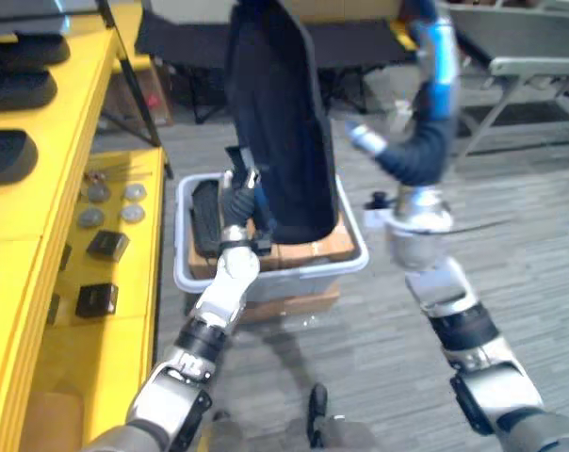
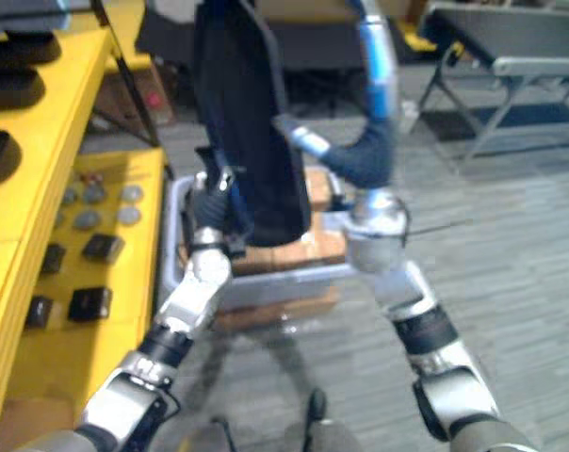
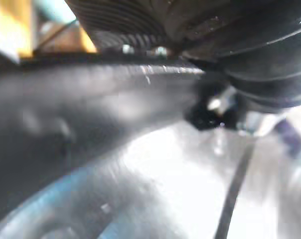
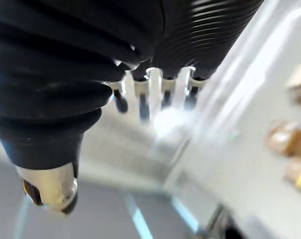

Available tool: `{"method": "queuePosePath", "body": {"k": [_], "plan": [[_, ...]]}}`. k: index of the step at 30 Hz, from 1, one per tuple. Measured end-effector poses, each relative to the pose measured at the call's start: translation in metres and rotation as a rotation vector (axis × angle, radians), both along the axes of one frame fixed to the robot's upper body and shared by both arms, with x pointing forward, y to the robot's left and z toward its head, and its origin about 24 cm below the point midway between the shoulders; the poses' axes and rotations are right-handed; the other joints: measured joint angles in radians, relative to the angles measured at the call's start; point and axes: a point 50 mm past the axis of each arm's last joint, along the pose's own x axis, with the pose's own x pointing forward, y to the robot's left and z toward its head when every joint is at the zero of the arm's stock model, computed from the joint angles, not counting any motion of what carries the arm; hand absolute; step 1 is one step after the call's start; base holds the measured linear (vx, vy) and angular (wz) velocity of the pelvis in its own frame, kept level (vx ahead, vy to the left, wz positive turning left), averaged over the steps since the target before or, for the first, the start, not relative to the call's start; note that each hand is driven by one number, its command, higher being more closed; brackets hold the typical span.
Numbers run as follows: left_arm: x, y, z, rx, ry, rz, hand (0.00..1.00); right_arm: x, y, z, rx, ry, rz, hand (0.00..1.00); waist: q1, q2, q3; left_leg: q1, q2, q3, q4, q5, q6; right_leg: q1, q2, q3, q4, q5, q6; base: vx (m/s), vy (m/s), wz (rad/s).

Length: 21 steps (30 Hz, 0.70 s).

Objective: Walk over and take plastic housings, then place them on the shelf

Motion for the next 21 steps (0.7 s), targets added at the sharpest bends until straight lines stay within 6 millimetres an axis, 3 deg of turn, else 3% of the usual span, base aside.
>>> {"method": "queuePosePath", "body": {"k": [5,11,15,19,21], "plan": [[-0.011,0.043,-0.010,-0.064,0.001,0.228,1.00,-0.008,-0.053,-0.043,0.140,0.233,-0.009,0.00,-0.039,0.039,-0.048,0.022,-0.009,0.027,-0.022,-0.003,0.005,-0.003,-0.005,0.024,0.000,-0.012,0.012,-0.05,0.035,-0.15],[-0.029,0.060,0.000,-0.124,-0.111,0.325,1.00,-0.031,-0.088,-0.086,0.269,0.382,-0.081,0.00,-0.045,0.062,-0.065,0.037,-0.007,0.054,-0.041,0.001,-0.003,-0.016,0.001,0.050,0.000,-0.013,0.011,-0.02,0.012,-0.13],[-0.070,0.082,-0.002,-0.208,-0.228,0.418,1.00,-0.059,-0.109,-0.128,0.395,0.507,-0.139,0.00,-0.067,0.065,-0.078,0.037,-0.008,0.055,-0.052,0.002,-0.004,-0.022,0.000,0.053,0.000,-0.012,0.011,0.02,0.037,-0.03],[-0.117,0.084,-0.002,-0.243,-0.312,0.352,1.00,-0.077,-0.105,-0.163,0.511,0.625,-0.130,0.00,-0.056,0.059,-0.082,0.036,-0.012,0.049,-0.061,-0.001,0.000,-0.023,-0.004,0.047,0.000,-0.015,0.015,0.01,0.043,0.06],[-0.129,0.083,-0.005,-0.243,-0.310,0.312,1.00,-0.084,-0.104,-0.178,0.555,0.677,-0.152,0.00,-0.043,0.059,-0.082,0.035,-0.014,0.049,-0.060,-0.004,0.003,-0.022,-0.005,0.046,0.000,-0.016,0.017,-0.01,0.032,0.04]]}}
